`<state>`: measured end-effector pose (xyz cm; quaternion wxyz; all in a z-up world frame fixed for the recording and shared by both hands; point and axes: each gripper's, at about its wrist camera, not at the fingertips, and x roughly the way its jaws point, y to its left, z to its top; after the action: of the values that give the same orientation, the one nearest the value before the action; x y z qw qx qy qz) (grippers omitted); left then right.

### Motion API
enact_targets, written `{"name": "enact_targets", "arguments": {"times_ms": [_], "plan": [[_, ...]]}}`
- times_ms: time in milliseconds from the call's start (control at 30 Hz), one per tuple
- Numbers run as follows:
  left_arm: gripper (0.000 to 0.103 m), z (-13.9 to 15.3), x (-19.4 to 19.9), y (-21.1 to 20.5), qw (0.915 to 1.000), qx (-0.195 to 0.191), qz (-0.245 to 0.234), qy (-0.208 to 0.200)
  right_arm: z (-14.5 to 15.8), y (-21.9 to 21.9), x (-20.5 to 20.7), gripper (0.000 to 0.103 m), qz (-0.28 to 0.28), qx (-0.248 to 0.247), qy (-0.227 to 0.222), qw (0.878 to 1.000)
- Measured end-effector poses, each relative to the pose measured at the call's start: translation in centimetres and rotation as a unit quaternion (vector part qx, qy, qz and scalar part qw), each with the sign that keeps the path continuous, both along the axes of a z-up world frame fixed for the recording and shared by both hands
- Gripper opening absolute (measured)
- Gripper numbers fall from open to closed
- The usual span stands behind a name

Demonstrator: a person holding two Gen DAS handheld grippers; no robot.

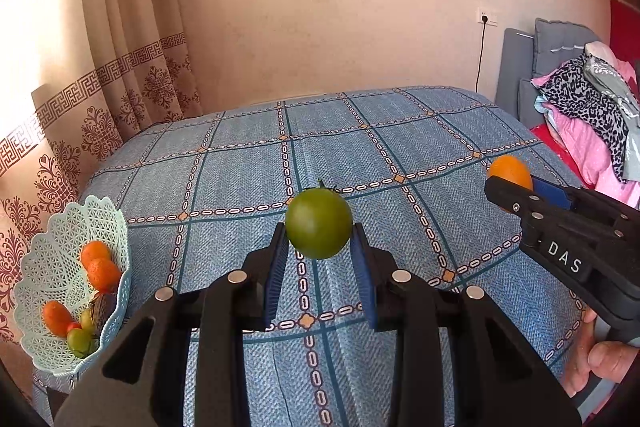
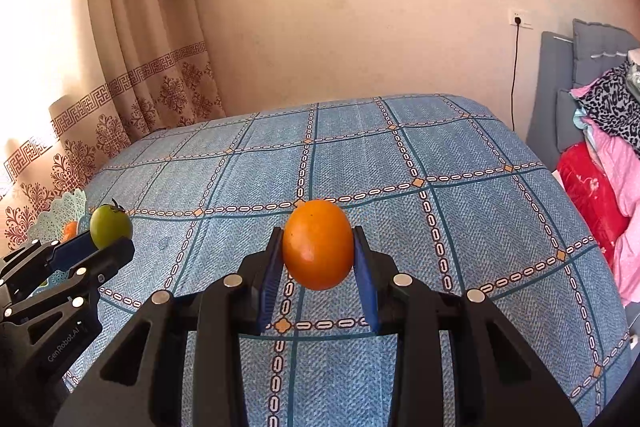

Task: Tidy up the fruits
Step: 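Carry the green tomato and orange into the basket and open both tools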

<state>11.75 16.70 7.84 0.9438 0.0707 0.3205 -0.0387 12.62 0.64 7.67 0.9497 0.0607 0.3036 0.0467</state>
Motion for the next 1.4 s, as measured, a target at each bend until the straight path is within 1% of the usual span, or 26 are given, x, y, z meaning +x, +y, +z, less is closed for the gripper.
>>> {"name": "enact_targets", "arguments": {"times_ms": [300, 467, 800, 1067, 1400], "plan": [[0.033, 0.6, -1.4, 3.6, 0.9996, -0.001, 0.028, -0.005, 0.9, 4.3, -1.2, 0.034, 0.043, -0.017, -0.003, 0.999], [0.033, 1.1, -2.0, 5.7, 0.9989, -0.004, 0.047, -0.005, 1.2, 5.8, -1.9, 0.034, 0.069, 0.005, 0.005, 0.998], [0.033, 2.3, -3.7, 10.0, 0.9968, -0.017, 0.074, -0.024, 2.9, 10.2, -2.8, 0.034, 0.114, 0.007, -0.005, 0.993], [0.033, 2.7, -4.6, 14.8, 0.9926, -0.029, 0.115, -0.027, 3.4, 14.1, -2.8, 0.034, 0.155, 0.030, 0.007, 0.987], [0.033, 2.4, -5.1, 21.2, 0.9859, -0.036, 0.162, -0.025, 3.0, 19.2, -2.8, 0.034, 0.189, 0.016, 0.014, 0.982]]}}
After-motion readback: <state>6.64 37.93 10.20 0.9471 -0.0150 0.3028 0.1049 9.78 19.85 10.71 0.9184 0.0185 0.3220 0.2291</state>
